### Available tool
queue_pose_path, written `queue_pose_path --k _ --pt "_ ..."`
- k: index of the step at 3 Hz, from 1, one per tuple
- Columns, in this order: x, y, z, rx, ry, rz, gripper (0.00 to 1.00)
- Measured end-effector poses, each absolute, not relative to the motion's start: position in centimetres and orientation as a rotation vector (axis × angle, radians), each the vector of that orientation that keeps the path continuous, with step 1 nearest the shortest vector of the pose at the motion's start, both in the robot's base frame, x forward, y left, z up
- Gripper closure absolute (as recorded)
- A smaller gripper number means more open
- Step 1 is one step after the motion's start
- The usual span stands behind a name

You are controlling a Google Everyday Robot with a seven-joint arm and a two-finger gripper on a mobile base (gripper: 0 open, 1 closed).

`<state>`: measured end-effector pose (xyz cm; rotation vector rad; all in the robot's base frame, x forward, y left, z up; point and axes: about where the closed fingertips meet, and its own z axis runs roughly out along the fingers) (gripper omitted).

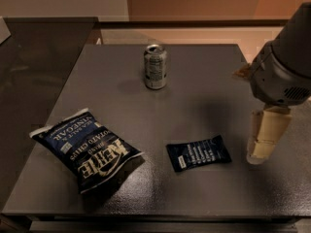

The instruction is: Move rxbar blueberry near 7up can

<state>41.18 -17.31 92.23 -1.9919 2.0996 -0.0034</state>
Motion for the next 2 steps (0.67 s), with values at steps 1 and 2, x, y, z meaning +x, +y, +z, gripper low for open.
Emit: queue_pose_path --k 1,2 --pt "40.7 -15.9 89.7 -2.07 2.062 0.025 0.0" --pt "40.7 -15.0 87.5 -2.126 2.043 0.044 0.0"
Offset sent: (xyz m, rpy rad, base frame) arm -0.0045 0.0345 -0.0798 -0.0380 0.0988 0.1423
